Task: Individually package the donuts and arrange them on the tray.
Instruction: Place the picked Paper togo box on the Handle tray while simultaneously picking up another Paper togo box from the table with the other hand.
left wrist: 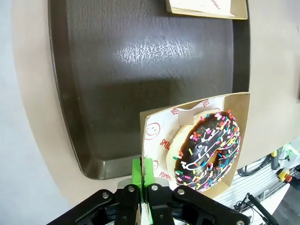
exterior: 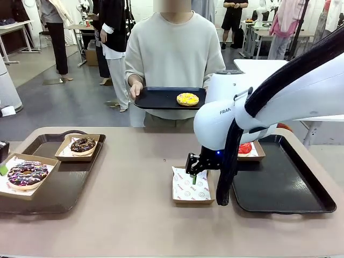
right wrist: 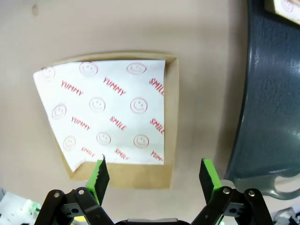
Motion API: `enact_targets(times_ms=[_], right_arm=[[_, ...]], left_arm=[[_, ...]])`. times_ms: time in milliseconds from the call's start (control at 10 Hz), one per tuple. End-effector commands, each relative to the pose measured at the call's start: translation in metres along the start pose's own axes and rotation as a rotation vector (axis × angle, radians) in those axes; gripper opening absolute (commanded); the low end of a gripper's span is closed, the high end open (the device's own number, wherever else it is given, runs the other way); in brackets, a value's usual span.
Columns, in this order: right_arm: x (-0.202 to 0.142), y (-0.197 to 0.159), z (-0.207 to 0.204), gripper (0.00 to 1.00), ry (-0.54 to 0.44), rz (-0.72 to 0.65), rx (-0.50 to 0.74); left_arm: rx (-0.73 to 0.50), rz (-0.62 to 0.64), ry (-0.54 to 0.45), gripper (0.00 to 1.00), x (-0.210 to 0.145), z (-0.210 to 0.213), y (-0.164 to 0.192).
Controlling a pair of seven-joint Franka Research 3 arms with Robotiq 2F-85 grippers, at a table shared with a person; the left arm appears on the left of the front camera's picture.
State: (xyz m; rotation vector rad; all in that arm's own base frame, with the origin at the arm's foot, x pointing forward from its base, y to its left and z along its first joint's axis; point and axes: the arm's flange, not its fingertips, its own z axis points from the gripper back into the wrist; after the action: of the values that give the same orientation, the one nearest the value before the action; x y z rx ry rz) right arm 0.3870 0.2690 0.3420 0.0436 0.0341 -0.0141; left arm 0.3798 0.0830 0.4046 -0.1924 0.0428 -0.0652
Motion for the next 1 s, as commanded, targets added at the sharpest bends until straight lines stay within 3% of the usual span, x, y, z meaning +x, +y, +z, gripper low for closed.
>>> enact_targets(times_ms=[0, 500, 900], right_arm=[[0.005, 0.006, -0.014, 1.0, -0.037, -0.056, -0.026], [0.006, 0.001, -0.021, 1.0, -0.037, -0.056, -0.016], [0.006, -0.003, -0.02, 1.0, -0.033, -0.056, -0.013]], left_arm=[[0.012, -0.026, -0.008, 0.01, 0.011, -0.011, 0.009], [0.033, 0.113, -0.048, 0.01, 0.029, -0.036, 0.014], [0.084, 0.112, -0.068, 0.01, 0.032, -0.04, 0.005]])
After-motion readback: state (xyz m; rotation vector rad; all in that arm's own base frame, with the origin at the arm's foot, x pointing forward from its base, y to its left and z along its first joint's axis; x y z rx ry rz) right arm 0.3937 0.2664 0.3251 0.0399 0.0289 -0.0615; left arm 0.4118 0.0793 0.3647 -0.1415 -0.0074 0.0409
